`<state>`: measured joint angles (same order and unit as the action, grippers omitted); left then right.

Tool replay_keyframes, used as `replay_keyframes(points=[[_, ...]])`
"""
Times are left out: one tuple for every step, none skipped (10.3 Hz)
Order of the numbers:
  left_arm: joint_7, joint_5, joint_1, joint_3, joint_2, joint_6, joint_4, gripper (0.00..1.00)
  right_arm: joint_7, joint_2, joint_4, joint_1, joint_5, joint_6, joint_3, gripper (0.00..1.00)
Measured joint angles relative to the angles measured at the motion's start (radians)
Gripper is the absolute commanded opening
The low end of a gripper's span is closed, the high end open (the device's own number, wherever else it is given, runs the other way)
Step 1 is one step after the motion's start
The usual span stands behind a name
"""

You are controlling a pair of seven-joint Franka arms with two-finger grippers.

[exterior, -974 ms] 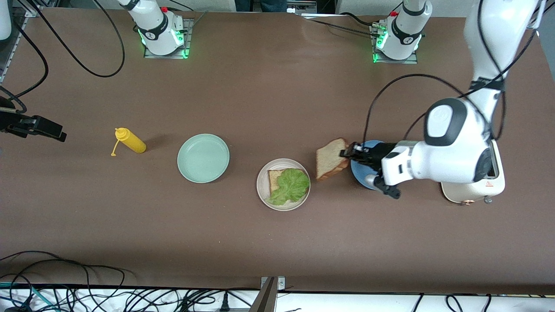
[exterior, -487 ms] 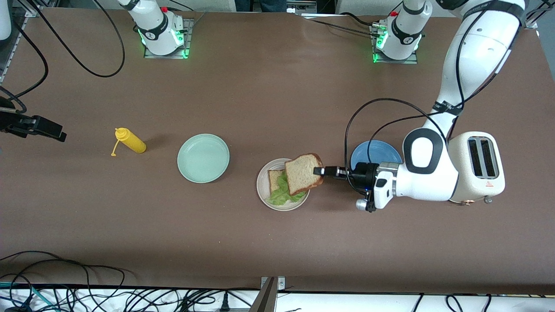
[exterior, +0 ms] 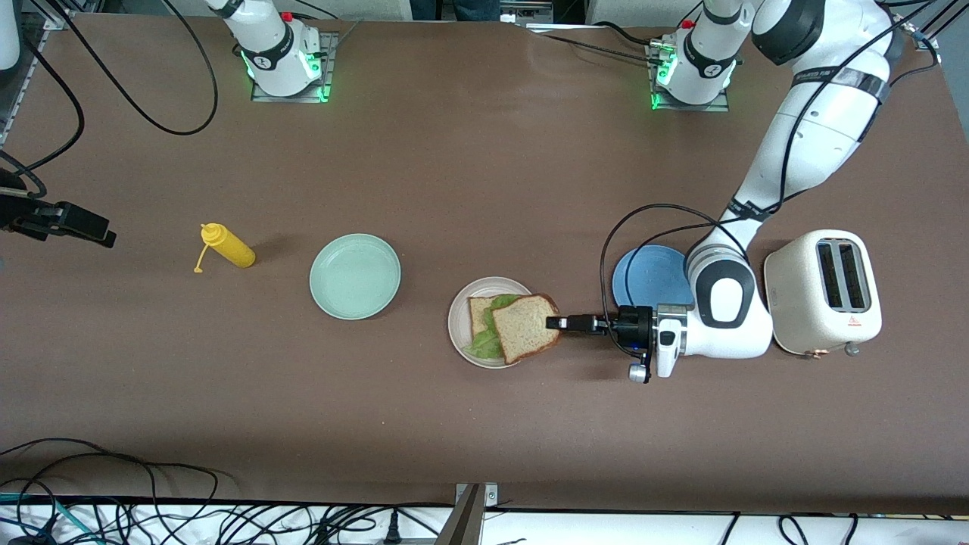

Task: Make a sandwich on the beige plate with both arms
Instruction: 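Carry the bread slice with the left gripper over the beige plate, then lower the bread slice onto the lettuce and open the left gripper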

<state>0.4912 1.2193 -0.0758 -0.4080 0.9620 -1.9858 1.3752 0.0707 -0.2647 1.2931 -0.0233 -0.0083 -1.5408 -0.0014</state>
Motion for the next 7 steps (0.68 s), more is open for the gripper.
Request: replay_keyframes(points=[[0.021,0.02,0.007,-0.004,0.003,0.001,0.0,0.0,0.0,0.0,0.0,0.0,0.0,0.0,0.0,1.0],[0.052,0.024,0.02,-0.009,0.004,0.001,0.002,0.0,0.0,0.0,0.0,0.0,0.001,0.0,0.001,1.0],[0.092,0.026,0.042,-0.011,0.006,0.002,0.008,0.0,0.0,0.0,0.0,0.0,0.001,0.0,0.001,1.0],[0.134,0.027,0.072,-0.011,0.014,0.001,0.015,0.0,0.0,0.0,0.0,0.0,0.001,0.0,0.001,1.0],[0.17,0.027,0.1,-0.005,0.024,-0.005,0.016,0.0,0.0,0.0,0.0,0.0,0.001,0.0,0.001,1.0],[0.21,0.027,0.113,0.012,0.032,-0.009,0.016,0.03,0.0,0.0,0.0,0.0,0.001,0.0,0.001,1.0],[0.25,0.027,0.112,0.03,0.039,-0.009,0.017,0.03,0.0,0.0,0.0,0.0,0.001,0.0,0.001,1.0]])
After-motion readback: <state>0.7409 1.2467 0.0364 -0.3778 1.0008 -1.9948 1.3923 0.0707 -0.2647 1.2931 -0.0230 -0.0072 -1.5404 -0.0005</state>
